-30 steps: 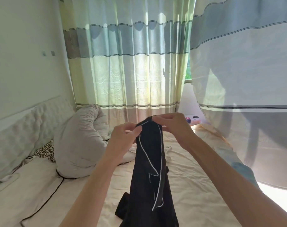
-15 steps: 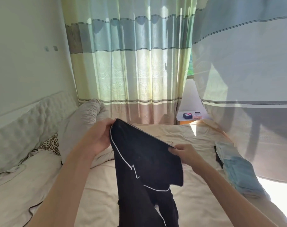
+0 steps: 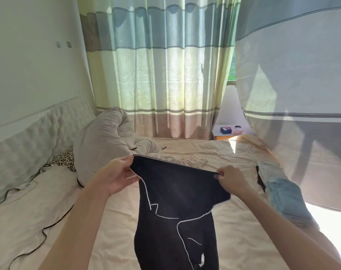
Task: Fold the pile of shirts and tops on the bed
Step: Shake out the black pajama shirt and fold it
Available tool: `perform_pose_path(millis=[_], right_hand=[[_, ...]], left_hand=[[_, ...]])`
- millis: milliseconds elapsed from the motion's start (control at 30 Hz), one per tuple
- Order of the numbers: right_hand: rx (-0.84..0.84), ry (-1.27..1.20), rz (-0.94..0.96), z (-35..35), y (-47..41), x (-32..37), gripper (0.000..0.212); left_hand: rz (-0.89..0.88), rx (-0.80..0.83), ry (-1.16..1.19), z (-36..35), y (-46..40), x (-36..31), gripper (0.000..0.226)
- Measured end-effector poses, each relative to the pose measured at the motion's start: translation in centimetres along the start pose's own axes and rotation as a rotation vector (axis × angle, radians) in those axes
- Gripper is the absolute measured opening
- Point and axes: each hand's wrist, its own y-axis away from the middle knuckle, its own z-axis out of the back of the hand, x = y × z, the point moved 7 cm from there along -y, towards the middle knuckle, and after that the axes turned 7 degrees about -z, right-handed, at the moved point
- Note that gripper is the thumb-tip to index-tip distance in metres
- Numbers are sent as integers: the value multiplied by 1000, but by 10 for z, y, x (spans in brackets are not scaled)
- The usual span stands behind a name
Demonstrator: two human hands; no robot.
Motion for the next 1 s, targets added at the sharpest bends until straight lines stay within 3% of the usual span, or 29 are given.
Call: perform_pose_path(millis=[100,167,233,300,400,500,633,700,767,900,1000], right_hand=[[42,-163,-179,-28,2,-28,40],[228,-657,-319,-45,7,-36,25],[517,-1122,-448,-56,19,-30,16],[645,-1346,-425,-50,22,-27,20],[648,-1342,-397,-41,26,-27,16],[773,-1377,-425,-49,27,-26,61],[701,-1359,-249,-37,26,-21,71],[691,-1298,-153,-35,26,-18,55],[676,-1233,-98,-35,29,-13,47],[662,-1117,21,-34,34,-3,68],[547,-670,143,-42,38,3,50]], left_hand=[[-24,32,104,-1,2,1,28],[-19,28,117,3,3,6,29],[1,-1,88,13,5,14,30],[4,-48,66,28,4,23,29],[33,-149,70,51,5,36,22],[98,-157,82,60,6,50,19],[139,-19,67,58,12,62,14],[60,62,3,60,12,59,47],[-17,99,-293,63,14,56,61],[-222,13,-1252,66,7,51,27],[-410,-128,-1388,64,6,42,22]])
